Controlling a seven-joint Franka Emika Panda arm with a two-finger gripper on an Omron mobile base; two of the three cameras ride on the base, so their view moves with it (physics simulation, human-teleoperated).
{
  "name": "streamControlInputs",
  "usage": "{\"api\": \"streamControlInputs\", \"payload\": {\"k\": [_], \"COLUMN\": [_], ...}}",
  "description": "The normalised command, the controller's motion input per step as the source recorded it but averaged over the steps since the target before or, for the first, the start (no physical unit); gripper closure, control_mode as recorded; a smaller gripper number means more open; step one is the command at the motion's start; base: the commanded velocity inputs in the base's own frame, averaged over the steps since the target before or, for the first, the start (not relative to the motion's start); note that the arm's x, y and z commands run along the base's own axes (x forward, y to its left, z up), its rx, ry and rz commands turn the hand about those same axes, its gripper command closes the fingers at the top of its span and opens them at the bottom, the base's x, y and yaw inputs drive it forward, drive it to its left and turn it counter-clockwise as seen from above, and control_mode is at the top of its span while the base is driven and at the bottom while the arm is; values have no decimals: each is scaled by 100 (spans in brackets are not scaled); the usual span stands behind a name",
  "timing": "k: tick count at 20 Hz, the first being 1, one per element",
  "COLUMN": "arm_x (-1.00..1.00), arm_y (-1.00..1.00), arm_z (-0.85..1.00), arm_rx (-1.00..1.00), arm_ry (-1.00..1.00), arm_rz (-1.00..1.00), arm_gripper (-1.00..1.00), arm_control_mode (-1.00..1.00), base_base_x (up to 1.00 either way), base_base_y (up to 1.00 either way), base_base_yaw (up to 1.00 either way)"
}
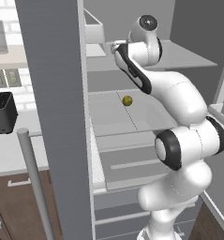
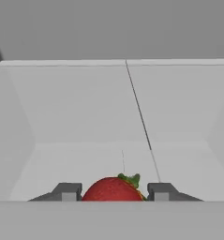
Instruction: Take the strawberry from the fridge and place it on top of the pancake, located on the dining counter.
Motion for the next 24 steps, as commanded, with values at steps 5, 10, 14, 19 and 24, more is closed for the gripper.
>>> {"api": "streamControlInputs", "payload": {"k": [5,10,14,19,24], "arm_x": [-93,-100,-100,-100,-96], "arm_y": [-5,-6,-15,-26,-34], "arm_z": [1,7,5,-12,-59], "arm_rx": [5,2,0,-2,-9], "arm_ry": [0,1,14,27,25], "arm_rz": [0,0,0,0,0], "arm_gripper": [100,100,100,100,100], "arm_control_mode": [-100,-100,-100,-100,-100], "base_base_x": [0,0,0,0,0], "base_base_y": [0,0,0,0,0], "base_base_yaw": [0,0,0,0,0]}}
